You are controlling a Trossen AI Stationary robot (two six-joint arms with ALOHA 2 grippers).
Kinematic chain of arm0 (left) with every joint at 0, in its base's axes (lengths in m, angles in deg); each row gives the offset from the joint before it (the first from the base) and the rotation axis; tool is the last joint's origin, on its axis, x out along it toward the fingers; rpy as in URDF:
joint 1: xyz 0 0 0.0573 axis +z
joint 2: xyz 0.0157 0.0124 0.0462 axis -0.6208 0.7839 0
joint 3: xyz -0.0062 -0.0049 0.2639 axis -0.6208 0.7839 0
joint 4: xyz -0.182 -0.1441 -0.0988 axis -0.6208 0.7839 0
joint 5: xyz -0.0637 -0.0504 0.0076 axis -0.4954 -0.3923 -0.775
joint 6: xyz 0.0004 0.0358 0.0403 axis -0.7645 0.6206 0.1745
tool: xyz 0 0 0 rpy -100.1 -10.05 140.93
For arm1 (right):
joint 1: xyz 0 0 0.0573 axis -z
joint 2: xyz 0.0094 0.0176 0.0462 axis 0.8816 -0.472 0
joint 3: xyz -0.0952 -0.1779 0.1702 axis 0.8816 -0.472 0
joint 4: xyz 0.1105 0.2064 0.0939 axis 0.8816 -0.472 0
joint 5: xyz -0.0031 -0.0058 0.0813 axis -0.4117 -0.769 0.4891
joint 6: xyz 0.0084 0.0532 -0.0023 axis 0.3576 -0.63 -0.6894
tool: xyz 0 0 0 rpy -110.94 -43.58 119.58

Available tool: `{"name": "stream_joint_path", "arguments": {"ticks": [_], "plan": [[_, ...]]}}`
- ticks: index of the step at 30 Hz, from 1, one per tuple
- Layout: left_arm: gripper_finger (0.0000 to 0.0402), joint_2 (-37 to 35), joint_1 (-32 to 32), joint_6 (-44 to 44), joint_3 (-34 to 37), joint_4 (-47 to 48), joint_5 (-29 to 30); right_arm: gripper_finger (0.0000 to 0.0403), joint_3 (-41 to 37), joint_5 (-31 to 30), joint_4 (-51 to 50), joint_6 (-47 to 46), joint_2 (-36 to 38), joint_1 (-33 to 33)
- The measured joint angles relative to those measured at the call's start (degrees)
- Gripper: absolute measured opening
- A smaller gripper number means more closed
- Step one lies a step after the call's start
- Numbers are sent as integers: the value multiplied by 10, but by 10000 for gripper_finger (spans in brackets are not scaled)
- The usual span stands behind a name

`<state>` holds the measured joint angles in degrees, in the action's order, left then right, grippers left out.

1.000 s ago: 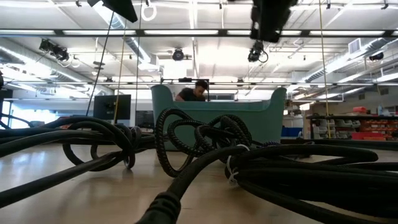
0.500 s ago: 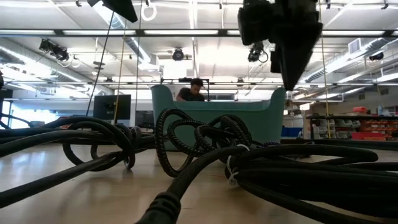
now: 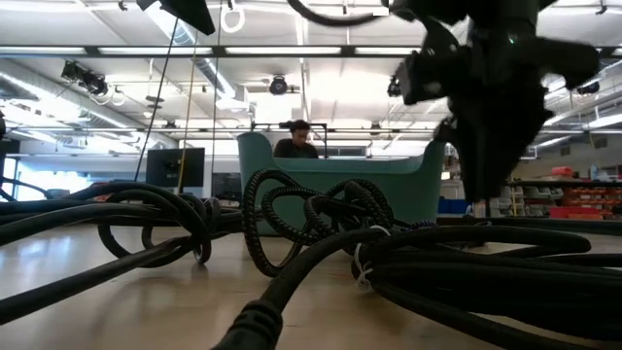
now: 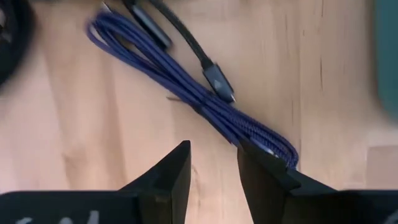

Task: Pick and place USB-C Cables
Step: Put the purple charger cable into the light blue bin

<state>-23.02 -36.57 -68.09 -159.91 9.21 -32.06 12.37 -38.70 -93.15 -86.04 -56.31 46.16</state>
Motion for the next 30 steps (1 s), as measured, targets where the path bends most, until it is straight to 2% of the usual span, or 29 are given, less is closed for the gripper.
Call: {"name": "stream_joint_path", "arguments": {"ticks": [7,16,30], "plan": [[50,0,0,0,0,0,0,138,-36,1,41,21,0,0],[50,0,0,0,0,0,0,138,-72,-17,150,20,0,0],[50,0,0,0,0,1,0,139,-103,-13,166,21,0,0]]}}
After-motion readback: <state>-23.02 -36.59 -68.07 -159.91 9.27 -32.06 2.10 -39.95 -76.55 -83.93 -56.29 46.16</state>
